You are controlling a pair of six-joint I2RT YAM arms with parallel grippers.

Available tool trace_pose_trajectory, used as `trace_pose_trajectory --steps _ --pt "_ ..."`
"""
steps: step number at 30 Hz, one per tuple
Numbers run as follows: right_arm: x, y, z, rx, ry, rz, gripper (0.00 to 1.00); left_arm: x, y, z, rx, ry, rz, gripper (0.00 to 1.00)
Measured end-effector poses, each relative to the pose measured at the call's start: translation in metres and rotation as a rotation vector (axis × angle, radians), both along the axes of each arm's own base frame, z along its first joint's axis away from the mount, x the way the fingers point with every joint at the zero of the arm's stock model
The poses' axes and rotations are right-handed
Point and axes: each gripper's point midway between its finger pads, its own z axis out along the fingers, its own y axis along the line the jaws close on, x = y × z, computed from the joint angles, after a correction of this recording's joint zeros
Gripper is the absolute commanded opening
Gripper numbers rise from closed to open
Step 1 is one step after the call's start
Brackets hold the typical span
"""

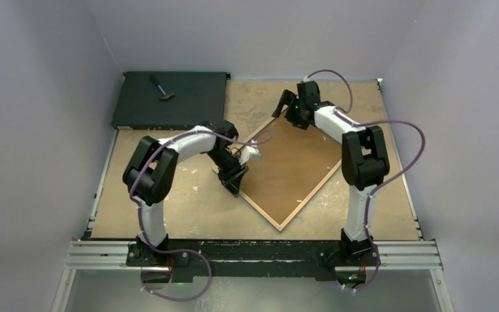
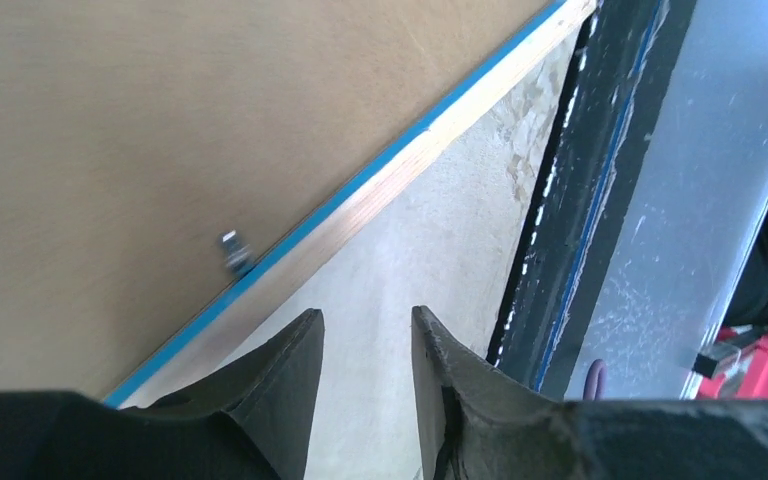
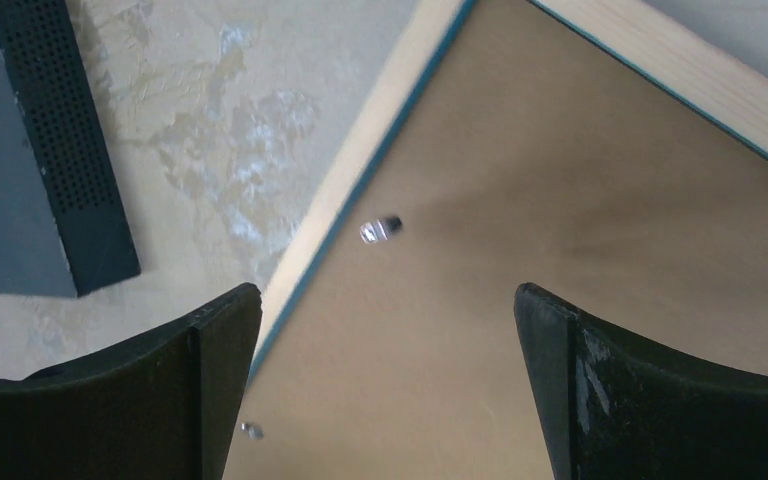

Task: Put the photo into the frame
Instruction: Adjust the photo frame at the center of the board.

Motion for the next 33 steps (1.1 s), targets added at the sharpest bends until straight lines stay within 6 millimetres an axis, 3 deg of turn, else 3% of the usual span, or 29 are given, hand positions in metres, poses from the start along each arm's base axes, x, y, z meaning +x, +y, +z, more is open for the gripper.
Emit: trace_pose_trajectory --steps 3,8,12,18,22,26,33 --pt "-0.018 -0.021 0.021 -0.005 -0.012 -0.033 0.99 0.032 0.011 0.030 -0.059 -0.043 0.067 0.37" --pt "-0.036 -0.045 0.065 0.007 -0.096 -0.077 0.99 0.106 0.040 0.075 -0.127 -0.197 0.219 0.36" --pt "-0.059 -0.045 0.071 0.023 -0.114 -0.073 0.99 0.137 0.049 0.072 -0.096 -0.258 0.320 0.33" --pt "-0.118 -0.031 0.049 0.073 -0.057 -0.032 0.99 0.181 0.041 0.042 -0.086 -0.284 0.456 0.31" --pt "-0.157 -0.019 0.026 0.110 0.009 0.013 0.99 0.192 0.038 0.020 -0.083 -0.258 0.504 0.28" --pt "-0.183 -0.013 0.010 0.146 0.058 0.036 0.99 0.190 0.038 0.007 -0.078 -0.238 0.525 0.20" --pt "-0.200 0.010 0.003 0.213 0.082 0.072 0.98 0.178 0.036 -0.007 -0.104 -0.188 0.533 0.04"
